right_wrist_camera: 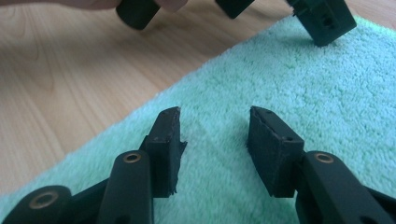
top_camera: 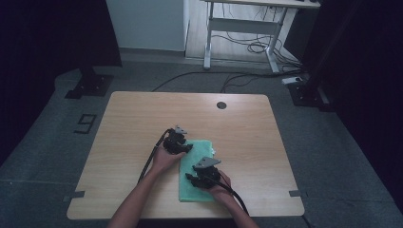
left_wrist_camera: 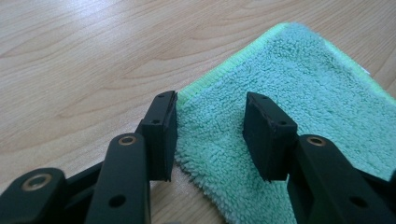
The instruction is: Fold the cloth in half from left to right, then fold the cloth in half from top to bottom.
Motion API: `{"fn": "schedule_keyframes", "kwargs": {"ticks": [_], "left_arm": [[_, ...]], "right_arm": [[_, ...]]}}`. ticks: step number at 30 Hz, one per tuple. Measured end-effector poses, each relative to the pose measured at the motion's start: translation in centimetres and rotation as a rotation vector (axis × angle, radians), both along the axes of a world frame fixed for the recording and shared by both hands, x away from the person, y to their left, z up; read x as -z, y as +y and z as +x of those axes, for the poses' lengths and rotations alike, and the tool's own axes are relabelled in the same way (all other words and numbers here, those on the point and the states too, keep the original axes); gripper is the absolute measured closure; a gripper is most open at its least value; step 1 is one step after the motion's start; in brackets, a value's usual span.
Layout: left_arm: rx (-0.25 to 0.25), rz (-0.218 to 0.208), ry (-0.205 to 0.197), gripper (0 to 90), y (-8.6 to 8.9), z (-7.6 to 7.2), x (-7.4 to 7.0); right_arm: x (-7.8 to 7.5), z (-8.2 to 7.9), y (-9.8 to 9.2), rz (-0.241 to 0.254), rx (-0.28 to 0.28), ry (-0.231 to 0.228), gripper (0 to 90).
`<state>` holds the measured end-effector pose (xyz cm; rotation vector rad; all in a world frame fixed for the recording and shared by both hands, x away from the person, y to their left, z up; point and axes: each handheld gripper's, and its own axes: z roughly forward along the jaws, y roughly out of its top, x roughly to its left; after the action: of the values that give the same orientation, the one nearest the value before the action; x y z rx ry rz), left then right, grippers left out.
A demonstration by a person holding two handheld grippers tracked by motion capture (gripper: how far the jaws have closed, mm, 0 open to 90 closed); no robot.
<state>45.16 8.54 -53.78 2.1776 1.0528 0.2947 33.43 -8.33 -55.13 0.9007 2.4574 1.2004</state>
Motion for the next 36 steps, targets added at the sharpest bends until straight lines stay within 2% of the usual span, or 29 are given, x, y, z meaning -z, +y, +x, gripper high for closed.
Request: {"fn": "schedule_keyframes", "kwargs": {"ticks": [6, 8, 12, 15, 19, 23, 27, 34, 36], "left_arm": [[-0.003, 0.002, 0.003, 54.4, 0.0, 0.0, -0.1], [0.003, 0.017, -0.023, 54.1, 0.0, -0.1, -0.4], [-0.006, -0.045, -0.054, 54.1, 0.8, -0.5, -1.8], [-0.016, -0.081, -0.052, 54.1, 1.8, -0.7, -2.9], [-0.029, -0.082, -0.056, 53.4, 2.6, -1.2, -3.5], [-0.041, -0.103, -0.031, 52.5, 3.3, -1.4, -3.5], [-0.051, -0.115, -0.024, 49.6, 3.7, -1.7, -3.3], [-0.069, -0.115, -0.019, 49.5, 4.3, -1.3, -3.0], [-0.072, -0.106, -0.019, 50.6, 4.4, -1.3, -2.9]], "right_arm": [[0.0, -0.2, -0.2, 0.002, -0.01, 0.011, 53.2], [-0.2, -0.2, -0.2, 0.001, -0.014, 0.013, 52.0], [-1.0, 0.3, -1.2, 0.054, 0.016, -0.006, 51.2], [-1.5, 1.0, -2.2, 0.066, 0.053, -0.022, 51.1], [-2.0, 1.8, -3.2, 0.072, 0.089, -0.029, 50.5], [-2.2, 2.5, -3.8, 0.063, 0.117, -0.031, 50.0], [-2.5, 3.3, -4.4, 0.066, 0.144, -0.035, 49.9], [-2.8, 4.6, -5.0, 0.07, 0.174, -0.041, 49.9], [-2.7, 5.1, -5.1, 0.056, 0.18, -0.036, 49.8]]}}
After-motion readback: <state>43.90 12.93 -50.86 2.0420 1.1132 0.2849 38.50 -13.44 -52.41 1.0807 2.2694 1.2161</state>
